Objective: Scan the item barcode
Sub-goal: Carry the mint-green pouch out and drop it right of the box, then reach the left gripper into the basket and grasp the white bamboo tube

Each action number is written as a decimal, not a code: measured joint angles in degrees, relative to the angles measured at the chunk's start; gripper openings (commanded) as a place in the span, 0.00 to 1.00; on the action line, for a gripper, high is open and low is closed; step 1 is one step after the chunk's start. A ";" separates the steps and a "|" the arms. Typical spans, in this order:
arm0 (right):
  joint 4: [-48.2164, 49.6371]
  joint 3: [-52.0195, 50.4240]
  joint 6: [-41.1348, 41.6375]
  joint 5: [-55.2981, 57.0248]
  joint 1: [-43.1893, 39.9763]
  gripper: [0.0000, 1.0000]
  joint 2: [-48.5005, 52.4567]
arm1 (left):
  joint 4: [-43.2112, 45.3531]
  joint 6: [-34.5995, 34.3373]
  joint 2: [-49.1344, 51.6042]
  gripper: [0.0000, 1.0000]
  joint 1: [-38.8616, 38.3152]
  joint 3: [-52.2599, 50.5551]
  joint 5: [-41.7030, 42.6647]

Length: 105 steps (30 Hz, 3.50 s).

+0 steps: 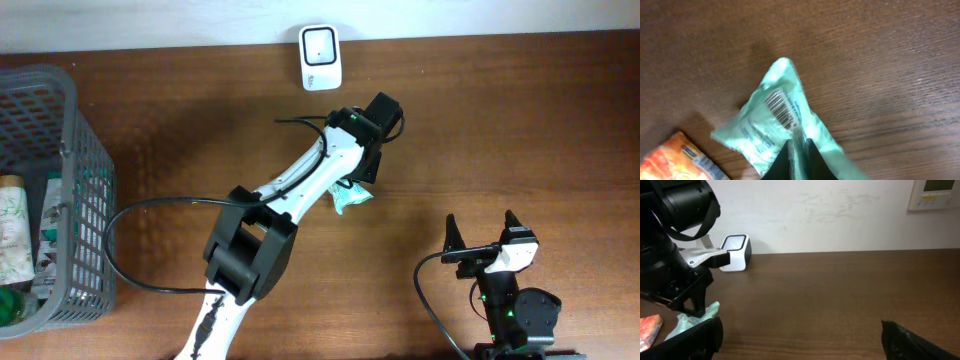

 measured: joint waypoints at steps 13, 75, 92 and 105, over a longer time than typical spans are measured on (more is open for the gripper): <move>0.00 0.00 -0.02 -0.02 0.00 0.98 0.00 | -15.56 6.21 -12.28 0.99 13.14 27.50 -1.25; 0.00 0.00 -0.04 -0.02 0.00 0.98 0.00 | 10.64 30.97 -11.91 0.68 80.06 -16.06 -12.31; 0.00 0.00 -0.02 0.00 0.00 0.98 0.00 | 14.01 31.17 -11.41 0.62 80.08 -16.24 -12.41; 0.00 0.00 -0.04 0.00 0.00 0.98 0.00 | 14.38 32.92 -11.41 0.54 80.13 -16.24 -12.41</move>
